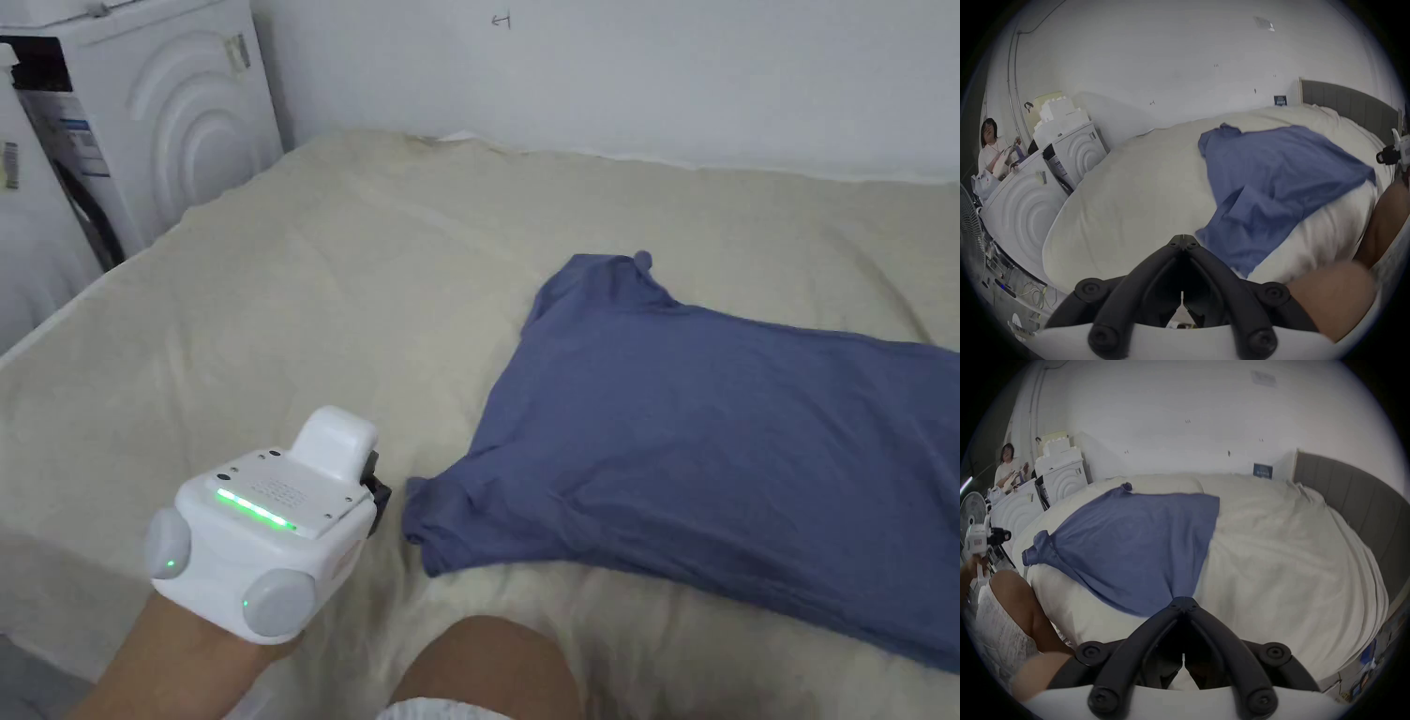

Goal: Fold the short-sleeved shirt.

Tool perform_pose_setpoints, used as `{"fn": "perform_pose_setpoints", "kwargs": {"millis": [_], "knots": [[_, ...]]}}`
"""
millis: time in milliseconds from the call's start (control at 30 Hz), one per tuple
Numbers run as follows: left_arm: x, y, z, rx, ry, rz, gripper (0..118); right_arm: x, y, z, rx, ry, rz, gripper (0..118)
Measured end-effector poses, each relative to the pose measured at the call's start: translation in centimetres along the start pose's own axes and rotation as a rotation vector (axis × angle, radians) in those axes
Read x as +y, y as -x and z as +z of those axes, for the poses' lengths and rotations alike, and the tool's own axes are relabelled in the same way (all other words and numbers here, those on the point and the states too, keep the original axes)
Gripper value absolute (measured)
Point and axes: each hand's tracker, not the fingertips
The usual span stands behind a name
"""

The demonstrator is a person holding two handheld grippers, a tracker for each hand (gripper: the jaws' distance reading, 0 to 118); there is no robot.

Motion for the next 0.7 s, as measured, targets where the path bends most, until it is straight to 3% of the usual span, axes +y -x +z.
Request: {"fn": "perform_pose_setpoints", "kwargs": {"millis": [100, 200, 300, 633, 700], "knots": [[2.2, -0.8, -1.0, -0.008, -0.059, -0.007, 0, 2.5, 0.9, 0.0, -0.021, -0.078, 0.034, 0], [6.0, -2.0, -1.4, -0.033, -0.099, 0.017, 0, 5.9, 0.7, -0.9, 0.007, -0.135, -0.024, 0], [7.9, -2.2, -4.0, -0.048, -0.091, 0.032, 0, 9.2, 0.0, -3.3, -0.013, -0.144, -0.019, 0], [9.3, -0.7, -10.9, -0.072, -0.037, 0.083, 0, 20.3, -5.2, -19.7, -0.016, -0.035, -0.137, 0], [9.6, 0.2, -12.0, -0.051, -0.031, 0.086, 0, 22.2, -6.4, -23.3, -0.036, -0.002, -0.116, 9]]}}
